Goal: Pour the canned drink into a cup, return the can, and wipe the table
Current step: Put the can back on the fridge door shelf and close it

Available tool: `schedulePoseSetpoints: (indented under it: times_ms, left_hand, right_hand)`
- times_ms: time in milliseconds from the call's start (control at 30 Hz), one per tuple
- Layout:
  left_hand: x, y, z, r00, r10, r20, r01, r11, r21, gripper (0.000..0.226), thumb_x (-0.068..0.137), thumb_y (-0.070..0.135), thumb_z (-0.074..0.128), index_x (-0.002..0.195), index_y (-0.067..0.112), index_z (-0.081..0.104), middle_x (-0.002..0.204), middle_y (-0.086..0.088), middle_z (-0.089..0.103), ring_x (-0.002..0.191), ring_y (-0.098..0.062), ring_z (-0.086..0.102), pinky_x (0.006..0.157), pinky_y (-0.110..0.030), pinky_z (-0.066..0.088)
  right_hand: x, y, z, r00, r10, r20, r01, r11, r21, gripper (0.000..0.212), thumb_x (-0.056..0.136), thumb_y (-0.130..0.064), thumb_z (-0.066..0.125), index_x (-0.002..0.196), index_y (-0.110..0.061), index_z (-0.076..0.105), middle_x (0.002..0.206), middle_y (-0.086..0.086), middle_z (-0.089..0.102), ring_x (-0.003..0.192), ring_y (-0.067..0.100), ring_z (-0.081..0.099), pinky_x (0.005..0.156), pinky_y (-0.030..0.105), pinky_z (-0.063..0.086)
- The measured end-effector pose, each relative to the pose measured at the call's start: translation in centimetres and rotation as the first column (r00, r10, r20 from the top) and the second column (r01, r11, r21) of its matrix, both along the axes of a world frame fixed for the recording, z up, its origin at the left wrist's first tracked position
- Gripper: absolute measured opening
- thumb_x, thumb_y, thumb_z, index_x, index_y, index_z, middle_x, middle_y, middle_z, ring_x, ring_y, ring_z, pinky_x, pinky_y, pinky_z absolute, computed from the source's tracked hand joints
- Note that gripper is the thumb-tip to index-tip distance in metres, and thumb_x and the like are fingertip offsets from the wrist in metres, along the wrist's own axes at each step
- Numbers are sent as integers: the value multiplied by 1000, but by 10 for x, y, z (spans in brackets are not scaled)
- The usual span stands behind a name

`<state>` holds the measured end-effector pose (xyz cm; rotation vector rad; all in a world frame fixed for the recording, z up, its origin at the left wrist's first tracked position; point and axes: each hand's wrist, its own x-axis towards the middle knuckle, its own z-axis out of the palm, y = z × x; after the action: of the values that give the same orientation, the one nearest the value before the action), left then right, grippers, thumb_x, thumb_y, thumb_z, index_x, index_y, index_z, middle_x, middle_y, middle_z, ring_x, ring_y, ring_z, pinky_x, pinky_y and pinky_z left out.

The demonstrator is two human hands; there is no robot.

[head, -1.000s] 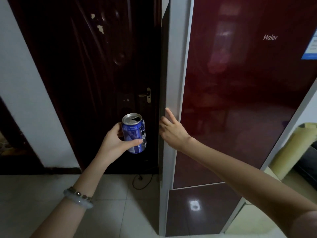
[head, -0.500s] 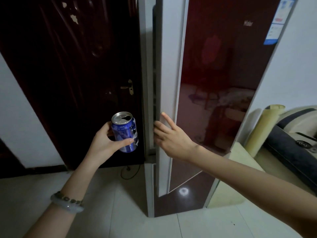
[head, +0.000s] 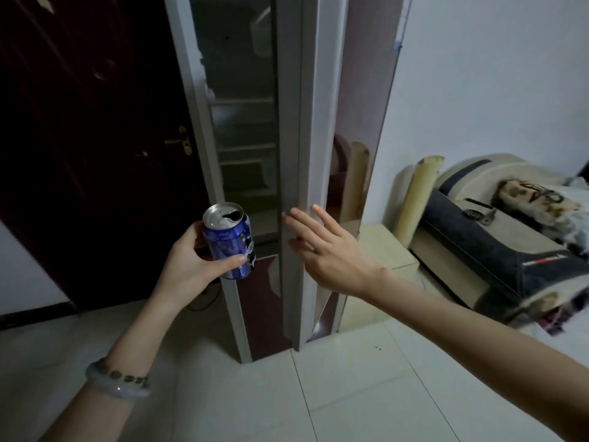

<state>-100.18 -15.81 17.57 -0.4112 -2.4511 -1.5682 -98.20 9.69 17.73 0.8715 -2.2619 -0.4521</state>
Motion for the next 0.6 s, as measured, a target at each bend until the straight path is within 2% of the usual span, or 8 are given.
schedulePoseSetpoints:
  times_ms: [100,200,333,433,500,600]
  left_hand:
    - [18,25,4,997,-70,-14,70,998,10,58,62,20,85,109,34,53,107,20,59,97,11,54,78,-7,39]
    - [29,51,5,991,-135,-16,136,991,21,58,62,15,85,100,41,50,100,22,58,87,22,53,70,0,40]
    - [37,82,5,969,-247,34,244,967,68,63,59,22,85,114,28,55,107,14,64,96,7,59,83,-19,46]
    - [42,105,5,950,-312,30,309,949,68,63,61,19,85,115,28,53,108,16,62,96,9,58,80,-15,43]
    - [45,120,5,931,-362,34,360,931,59,65,62,19,84,118,26,52,112,15,61,101,6,57,82,-14,42]
    - [43,141,2,903,-428,48,426,904,42,72,62,23,84,126,20,51,118,9,60,107,0,55,82,-12,39]
  right_hand:
    - [28,22,-7,996,-91,15,91,995,-41,32,89,-16,47,115,-9,66,153,17,19,144,28,8,119,44,3]
    - [53,45,-13,986,-164,20,165,982,-97,34,89,-15,54,120,-6,62,152,17,12,144,29,6,118,43,10]
    - [82,75,-13,969,-246,-12,242,962,-125,38,86,-14,57,123,-5,60,149,21,26,141,33,20,114,47,25]
    - [102,97,-13,930,-366,-14,362,924,-121,49,83,-13,56,131,-5,53,149,22,30,141,35,21,114,49,24]
    - [115,109,-12,895,-446,-11,442,889,-120,58,82,-15,54,138,-9,45,149,23,28,141,36,18,114,51,22]
    - [131,121,-9,818,-575,10,571,811,-129,73,80,-22,60,146,-15,30,149,25,26,141,36,13,114,54,19]
